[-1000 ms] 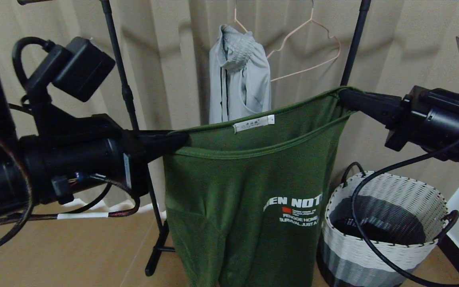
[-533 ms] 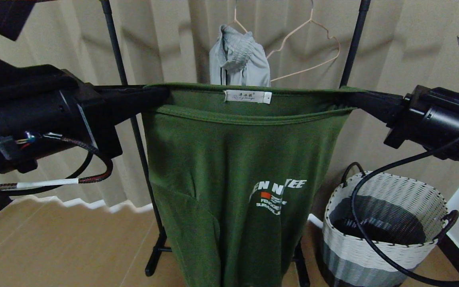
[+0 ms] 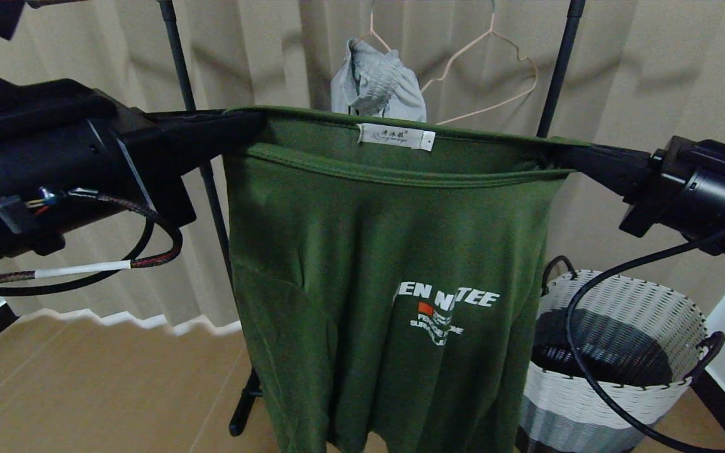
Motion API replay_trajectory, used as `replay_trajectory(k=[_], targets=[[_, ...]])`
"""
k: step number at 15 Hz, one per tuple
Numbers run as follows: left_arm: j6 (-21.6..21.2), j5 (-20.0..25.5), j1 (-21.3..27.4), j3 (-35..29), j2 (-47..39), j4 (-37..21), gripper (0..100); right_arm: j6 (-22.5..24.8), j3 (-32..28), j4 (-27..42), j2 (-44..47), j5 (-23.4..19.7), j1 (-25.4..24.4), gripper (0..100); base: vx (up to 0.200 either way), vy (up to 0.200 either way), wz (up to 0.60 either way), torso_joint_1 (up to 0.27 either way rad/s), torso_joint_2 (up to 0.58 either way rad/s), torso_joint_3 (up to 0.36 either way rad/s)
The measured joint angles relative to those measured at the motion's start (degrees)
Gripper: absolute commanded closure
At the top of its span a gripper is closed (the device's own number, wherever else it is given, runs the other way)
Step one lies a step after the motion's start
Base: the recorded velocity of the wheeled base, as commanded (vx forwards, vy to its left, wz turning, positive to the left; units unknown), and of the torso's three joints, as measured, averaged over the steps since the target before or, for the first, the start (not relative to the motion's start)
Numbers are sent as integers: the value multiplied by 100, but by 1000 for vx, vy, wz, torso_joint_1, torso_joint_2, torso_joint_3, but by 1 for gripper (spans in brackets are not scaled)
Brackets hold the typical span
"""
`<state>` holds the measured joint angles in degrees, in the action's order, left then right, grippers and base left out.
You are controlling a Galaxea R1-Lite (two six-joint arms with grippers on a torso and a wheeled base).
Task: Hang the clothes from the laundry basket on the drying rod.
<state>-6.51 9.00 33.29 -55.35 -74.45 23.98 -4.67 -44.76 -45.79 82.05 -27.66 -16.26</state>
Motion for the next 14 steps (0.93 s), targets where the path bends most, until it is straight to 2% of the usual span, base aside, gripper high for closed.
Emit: replay_trajectory(k=[1,5,9,14], targets=[[0,-2,0,9,-5,7,100,0,26,6,-13,-1,22,0,0,0,0,0,0,0],[0,-30,-55,221,-72,16,100,-9,474,-66,-144,-9,37,0,0,0,0,0,0,0],[-29,-90,-375,397,-372,18,100,-23,1089,-200,-474,-45,-167,0,0,0,0,0,0,0],[0,-490,-686,447,-805,10,100,-28,1748,-315,-926,-63,-496,0,0,0,0,0,0,0]])
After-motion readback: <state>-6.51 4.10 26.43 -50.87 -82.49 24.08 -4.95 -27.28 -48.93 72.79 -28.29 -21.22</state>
